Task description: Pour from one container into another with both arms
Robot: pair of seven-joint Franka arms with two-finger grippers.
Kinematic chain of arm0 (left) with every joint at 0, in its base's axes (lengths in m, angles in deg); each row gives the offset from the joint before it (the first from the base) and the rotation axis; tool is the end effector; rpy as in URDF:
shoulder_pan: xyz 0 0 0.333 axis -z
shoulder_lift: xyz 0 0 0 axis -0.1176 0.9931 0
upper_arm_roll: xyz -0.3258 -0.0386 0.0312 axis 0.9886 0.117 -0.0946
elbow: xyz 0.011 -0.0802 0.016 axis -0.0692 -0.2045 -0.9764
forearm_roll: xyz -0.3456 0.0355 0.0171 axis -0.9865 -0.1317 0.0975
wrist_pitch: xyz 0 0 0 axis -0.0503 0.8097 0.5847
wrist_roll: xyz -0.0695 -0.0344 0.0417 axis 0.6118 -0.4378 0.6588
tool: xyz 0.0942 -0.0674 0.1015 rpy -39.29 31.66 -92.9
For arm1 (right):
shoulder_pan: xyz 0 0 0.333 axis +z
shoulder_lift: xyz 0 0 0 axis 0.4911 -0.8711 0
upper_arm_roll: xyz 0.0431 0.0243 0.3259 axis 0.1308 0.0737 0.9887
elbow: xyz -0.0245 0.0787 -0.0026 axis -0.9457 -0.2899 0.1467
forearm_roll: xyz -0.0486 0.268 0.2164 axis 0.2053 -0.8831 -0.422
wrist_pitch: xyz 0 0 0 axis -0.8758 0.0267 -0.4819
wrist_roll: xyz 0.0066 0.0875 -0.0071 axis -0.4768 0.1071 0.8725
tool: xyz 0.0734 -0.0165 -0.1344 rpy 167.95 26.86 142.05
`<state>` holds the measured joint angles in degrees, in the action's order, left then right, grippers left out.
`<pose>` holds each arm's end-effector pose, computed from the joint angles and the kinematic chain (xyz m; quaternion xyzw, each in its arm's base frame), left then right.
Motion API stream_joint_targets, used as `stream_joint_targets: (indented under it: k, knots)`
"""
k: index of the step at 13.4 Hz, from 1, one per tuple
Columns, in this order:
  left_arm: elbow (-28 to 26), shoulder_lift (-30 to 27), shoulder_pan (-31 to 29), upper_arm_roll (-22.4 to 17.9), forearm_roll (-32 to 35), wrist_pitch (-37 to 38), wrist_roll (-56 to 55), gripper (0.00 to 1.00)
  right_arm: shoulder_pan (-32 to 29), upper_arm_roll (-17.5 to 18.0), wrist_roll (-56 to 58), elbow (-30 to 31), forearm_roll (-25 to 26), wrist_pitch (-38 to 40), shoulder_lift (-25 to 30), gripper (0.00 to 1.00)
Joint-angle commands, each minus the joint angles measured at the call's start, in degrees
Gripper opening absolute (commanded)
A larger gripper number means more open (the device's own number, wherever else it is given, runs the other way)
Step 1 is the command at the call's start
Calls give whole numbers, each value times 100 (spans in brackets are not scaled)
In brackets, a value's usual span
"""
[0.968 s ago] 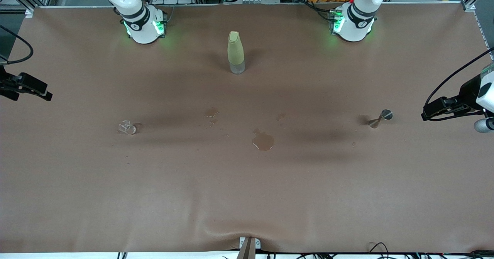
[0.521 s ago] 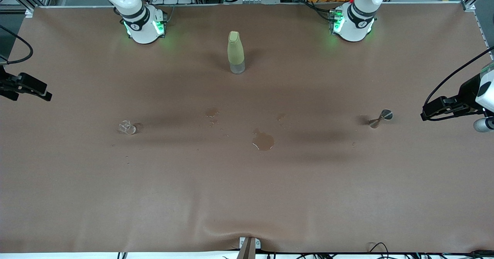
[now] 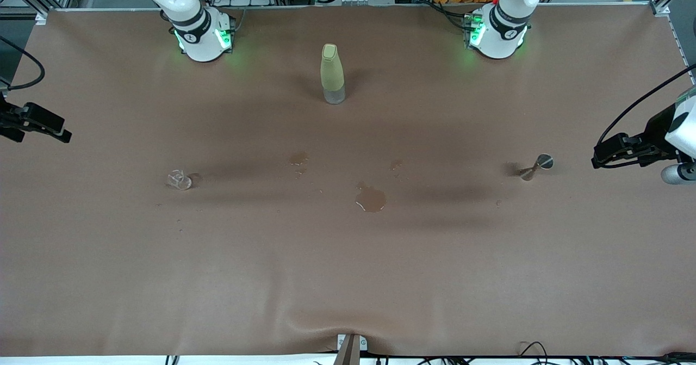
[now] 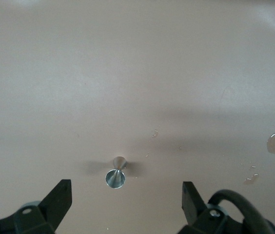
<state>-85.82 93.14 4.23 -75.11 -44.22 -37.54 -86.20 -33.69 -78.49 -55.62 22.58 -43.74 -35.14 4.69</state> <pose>0.5718 -0.0120 0.5496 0.9992 0.0180 0.0300 0.0177 0.5329 -0.0402 0.5907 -0.9995 0.0225 -0.0153 0.0189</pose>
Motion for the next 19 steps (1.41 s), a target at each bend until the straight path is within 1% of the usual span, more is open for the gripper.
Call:
stream_joint_targets:
  k: [1,8,19]
  knots:
    - [30,-31,24,5,75,93,86,100,-144,125,-67,-216,73,69,-106,100]
    - [21,-31,33,5,93,93,121,100,-213,98,-243,-391,30,69,-211,100]
    - [21,-31,15,5,49,93,323,100,-276,90,-252,-418,38,69,-221,100]
